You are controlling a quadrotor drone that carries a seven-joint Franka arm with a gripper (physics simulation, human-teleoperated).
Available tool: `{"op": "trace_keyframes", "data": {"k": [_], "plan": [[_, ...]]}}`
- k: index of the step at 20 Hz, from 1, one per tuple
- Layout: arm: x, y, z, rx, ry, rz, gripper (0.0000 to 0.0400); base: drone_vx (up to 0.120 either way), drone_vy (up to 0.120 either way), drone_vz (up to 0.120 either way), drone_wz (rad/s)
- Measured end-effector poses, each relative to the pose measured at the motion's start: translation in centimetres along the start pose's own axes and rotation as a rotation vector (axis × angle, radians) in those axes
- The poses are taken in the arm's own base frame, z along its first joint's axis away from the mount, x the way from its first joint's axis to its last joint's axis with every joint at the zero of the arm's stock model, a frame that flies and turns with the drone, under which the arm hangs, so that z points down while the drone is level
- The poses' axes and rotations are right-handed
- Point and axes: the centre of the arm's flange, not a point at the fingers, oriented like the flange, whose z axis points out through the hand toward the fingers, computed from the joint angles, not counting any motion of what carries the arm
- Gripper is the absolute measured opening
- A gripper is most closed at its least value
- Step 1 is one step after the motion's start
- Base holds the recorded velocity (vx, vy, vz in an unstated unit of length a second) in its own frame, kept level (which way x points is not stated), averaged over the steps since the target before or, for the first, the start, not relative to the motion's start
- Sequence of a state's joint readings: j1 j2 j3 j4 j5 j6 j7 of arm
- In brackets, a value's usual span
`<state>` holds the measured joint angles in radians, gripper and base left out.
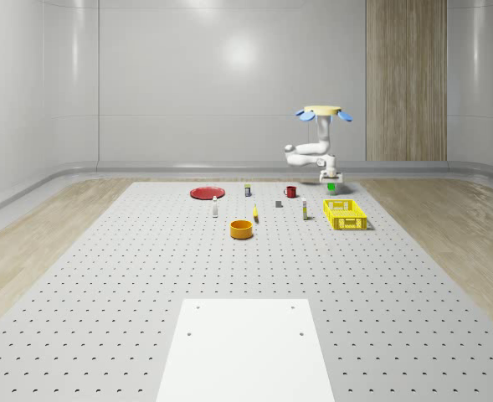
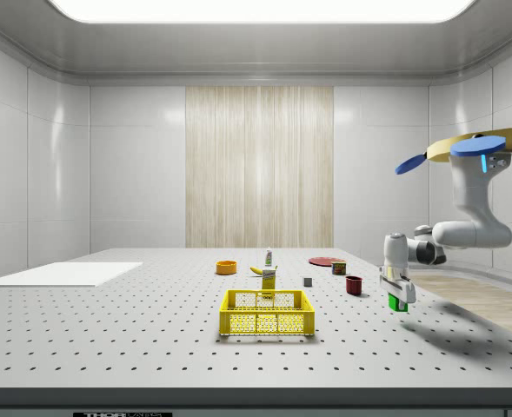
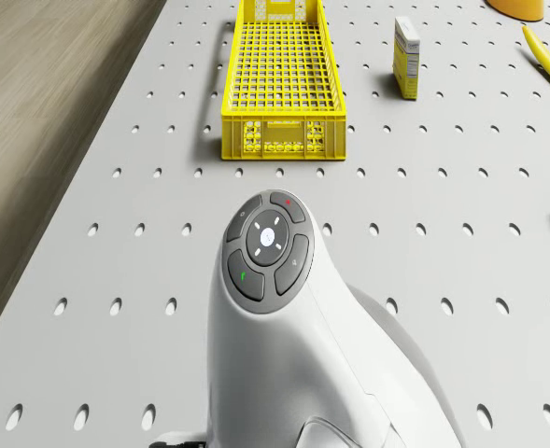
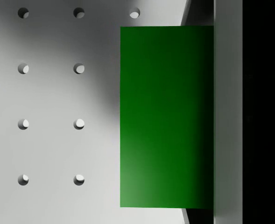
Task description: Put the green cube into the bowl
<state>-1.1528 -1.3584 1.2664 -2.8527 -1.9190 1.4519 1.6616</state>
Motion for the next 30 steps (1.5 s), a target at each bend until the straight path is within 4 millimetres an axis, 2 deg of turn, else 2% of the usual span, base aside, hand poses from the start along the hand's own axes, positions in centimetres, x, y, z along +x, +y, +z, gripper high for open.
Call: {"op": "trace_keyframes", "data": {"k": [16,20,24,30], "plan": [[0.00,0.00,-0.84,0.001,-0.001,-0.004,0.0250,0.120,-0.120,0.120,0.000],[0.01,0.00,-0.86,0.001,-0.001,-0.004,0.0250,0.120,-0.120,0.020,0.000],[0.01,0.00,-0.86,0.001,-0.001,-0.003,0.0250,0.120,-0.120,0.100,0.000],[0.01,0.00,-0.87,0.001,-0.002,-0.003,0.0250,0.120,-0.120,0.000,0.000]]}}
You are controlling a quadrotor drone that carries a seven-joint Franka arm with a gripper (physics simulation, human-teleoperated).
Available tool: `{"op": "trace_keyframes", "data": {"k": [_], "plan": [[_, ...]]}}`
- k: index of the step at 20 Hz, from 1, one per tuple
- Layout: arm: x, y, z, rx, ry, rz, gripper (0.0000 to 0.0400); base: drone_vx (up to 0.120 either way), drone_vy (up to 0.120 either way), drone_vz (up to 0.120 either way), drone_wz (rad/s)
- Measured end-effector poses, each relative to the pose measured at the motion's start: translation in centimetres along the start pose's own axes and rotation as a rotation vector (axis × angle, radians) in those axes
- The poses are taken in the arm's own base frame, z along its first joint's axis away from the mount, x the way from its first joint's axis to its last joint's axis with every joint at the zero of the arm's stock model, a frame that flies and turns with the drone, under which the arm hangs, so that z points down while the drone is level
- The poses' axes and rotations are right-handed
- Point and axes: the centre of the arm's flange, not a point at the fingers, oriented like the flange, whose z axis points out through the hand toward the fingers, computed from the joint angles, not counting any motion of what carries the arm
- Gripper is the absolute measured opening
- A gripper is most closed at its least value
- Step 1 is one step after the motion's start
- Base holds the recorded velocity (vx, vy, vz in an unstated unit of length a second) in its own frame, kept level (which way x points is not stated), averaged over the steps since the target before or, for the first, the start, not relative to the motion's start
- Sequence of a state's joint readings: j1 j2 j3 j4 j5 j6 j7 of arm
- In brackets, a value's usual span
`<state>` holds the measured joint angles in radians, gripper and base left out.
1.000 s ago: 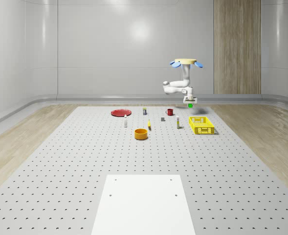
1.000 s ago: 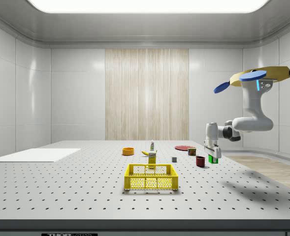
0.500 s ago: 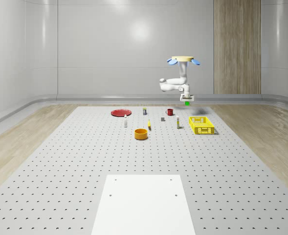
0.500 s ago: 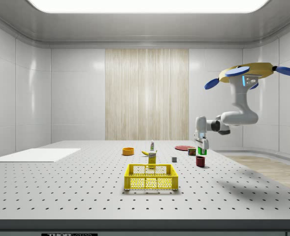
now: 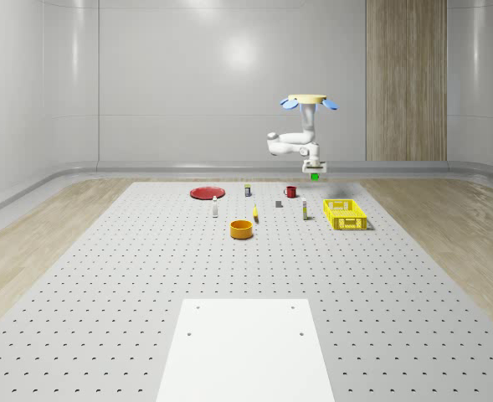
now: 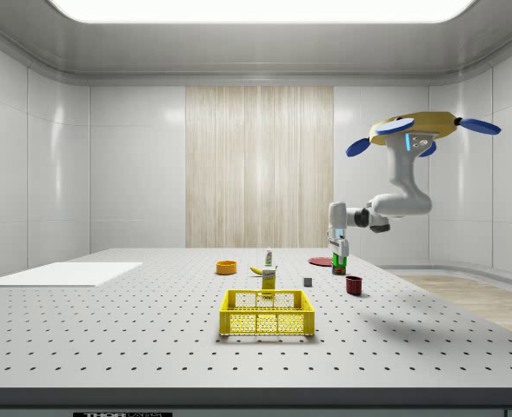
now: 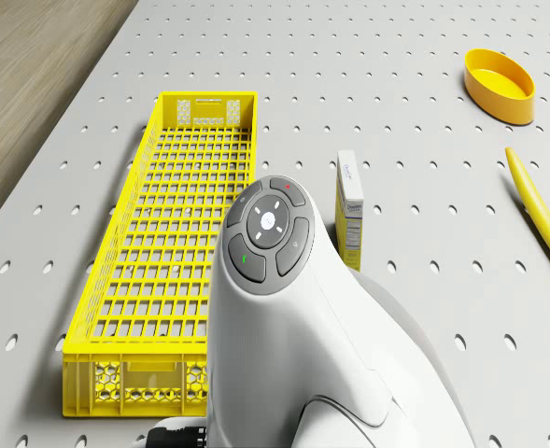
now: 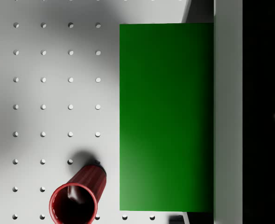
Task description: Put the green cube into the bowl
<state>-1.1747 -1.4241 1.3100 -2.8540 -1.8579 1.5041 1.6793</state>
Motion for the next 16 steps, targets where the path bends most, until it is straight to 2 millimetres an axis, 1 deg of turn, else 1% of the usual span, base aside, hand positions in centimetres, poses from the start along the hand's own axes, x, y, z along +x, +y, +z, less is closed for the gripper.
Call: {"op": "trace_keyframes", "data": {"k": [1,5,16], "plan": [[0.00,0.00,0.00,0.000,0.000,0.000,0.0250,0.120,-0.120,0.000,0.000],[0.00,0.00,0.00,0.000,0.000,0.000,0.0250,0.120,-0.120,0.110,0.000],[0.00,0.00,0.00,0.000,0.000,0.000,0.0250,0.120,-0.120,0.000,0.000]]}}
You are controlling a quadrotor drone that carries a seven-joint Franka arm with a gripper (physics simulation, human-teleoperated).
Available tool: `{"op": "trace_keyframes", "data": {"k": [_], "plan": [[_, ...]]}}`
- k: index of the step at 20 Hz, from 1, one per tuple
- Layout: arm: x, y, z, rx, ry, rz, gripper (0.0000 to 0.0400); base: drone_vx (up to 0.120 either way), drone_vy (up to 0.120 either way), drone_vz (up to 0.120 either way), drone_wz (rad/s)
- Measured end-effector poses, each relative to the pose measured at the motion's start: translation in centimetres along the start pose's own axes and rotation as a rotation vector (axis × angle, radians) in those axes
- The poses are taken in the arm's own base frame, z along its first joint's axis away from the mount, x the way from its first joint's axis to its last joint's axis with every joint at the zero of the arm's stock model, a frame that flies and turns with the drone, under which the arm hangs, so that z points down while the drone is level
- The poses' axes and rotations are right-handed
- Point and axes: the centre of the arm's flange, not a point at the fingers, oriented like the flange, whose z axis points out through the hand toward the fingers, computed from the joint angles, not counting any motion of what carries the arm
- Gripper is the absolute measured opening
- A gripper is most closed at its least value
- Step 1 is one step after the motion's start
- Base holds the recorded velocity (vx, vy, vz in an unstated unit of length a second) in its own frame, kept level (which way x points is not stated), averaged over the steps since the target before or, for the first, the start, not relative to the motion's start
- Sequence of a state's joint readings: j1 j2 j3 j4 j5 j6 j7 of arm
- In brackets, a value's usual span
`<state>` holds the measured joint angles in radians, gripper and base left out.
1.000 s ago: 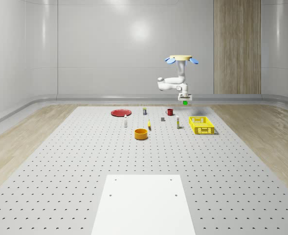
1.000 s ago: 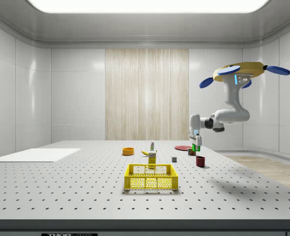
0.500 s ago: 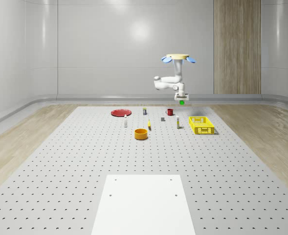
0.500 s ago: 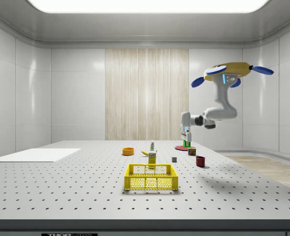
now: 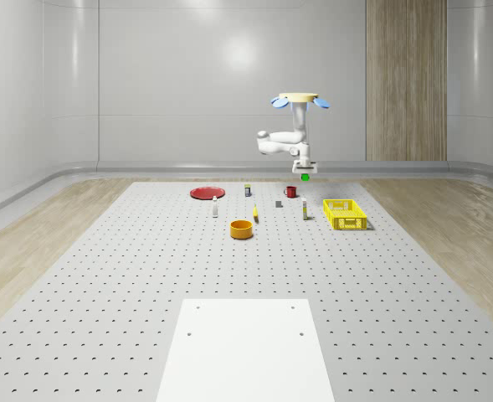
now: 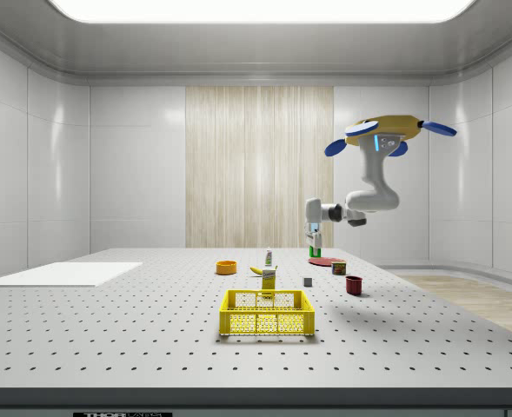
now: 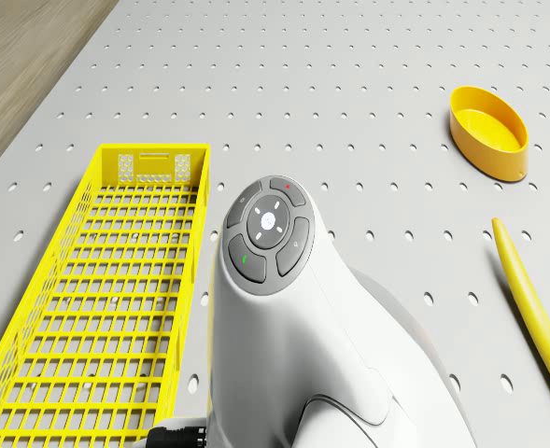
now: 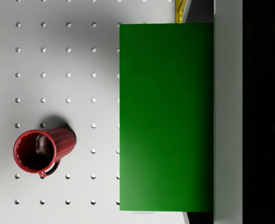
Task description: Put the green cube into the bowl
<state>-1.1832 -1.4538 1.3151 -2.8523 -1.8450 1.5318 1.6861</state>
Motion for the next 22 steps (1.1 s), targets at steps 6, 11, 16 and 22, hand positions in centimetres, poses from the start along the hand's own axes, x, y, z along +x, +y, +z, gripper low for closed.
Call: {"op": "trace_keyframes", "data": {"k": [6,11,16,22], "plan": [[0.00,0.00,0.00,0.000,0.000,0.000,0.0250,0.120,-0.120,0.000,0.000],[0.00,0.00,0.00,0.000,0.000,0.000,0.0250,0.120,-0.120,0.000,0.000],[0.00,0.00,0.00,0.000,0.000,0.000,0.0250,0.120,-0.120,0.000,0.000],[0.00,0.00,0.00,0.000,0.000,0.000,0.0250,0.120,-0.120,0.000,0.000]]}}
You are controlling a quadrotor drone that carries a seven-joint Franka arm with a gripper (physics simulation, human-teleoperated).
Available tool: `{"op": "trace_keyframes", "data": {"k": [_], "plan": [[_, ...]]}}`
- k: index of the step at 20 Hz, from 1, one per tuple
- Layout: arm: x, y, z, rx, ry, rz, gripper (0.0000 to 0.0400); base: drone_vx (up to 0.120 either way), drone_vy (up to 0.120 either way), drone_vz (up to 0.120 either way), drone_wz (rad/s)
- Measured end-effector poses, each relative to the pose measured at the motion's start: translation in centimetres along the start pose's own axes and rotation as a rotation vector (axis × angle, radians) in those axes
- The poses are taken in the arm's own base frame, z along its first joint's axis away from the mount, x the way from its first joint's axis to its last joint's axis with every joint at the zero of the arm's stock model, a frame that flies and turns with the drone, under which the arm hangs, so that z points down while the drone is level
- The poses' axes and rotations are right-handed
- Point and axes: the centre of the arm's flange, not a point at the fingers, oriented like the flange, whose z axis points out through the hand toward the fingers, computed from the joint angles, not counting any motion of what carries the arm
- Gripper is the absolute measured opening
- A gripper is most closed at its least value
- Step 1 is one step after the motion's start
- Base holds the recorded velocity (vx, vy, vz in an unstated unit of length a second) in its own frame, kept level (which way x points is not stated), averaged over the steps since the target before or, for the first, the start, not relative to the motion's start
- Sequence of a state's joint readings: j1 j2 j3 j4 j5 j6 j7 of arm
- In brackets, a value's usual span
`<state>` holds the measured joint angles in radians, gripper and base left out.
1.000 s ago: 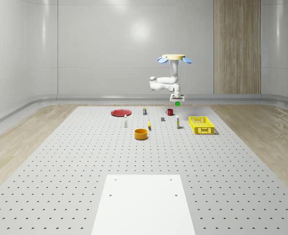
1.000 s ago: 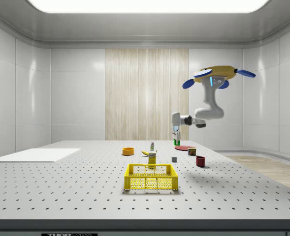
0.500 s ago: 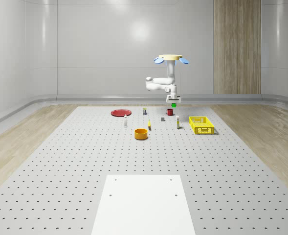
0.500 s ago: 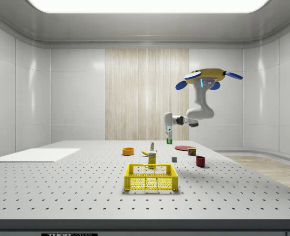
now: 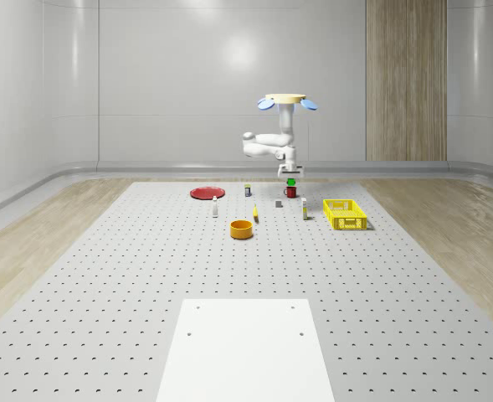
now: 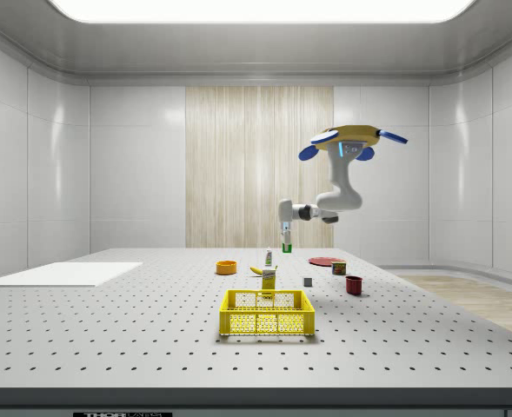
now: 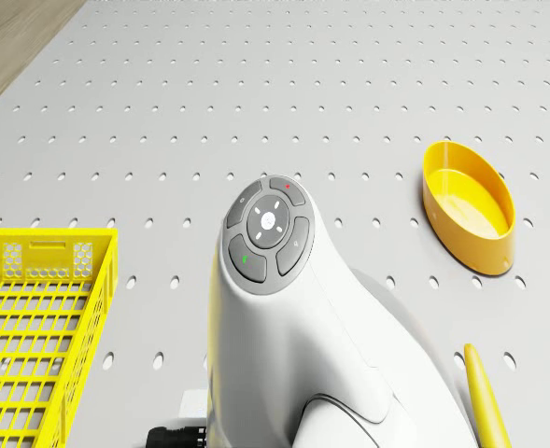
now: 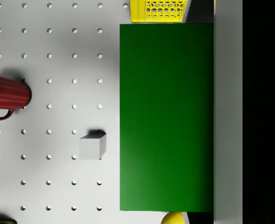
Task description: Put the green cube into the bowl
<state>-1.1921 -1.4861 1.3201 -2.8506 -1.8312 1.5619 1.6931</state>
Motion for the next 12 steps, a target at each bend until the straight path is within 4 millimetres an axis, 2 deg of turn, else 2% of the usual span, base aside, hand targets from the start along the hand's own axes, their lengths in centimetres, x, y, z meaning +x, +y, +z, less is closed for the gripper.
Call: {"op": "trace_keyframes", "data": {"k": [12], "plan": [[0.00,0.00,0.00,0.000,0.000,0.000,0.0250,0.120,-0.120,0.000,0.000]]}}
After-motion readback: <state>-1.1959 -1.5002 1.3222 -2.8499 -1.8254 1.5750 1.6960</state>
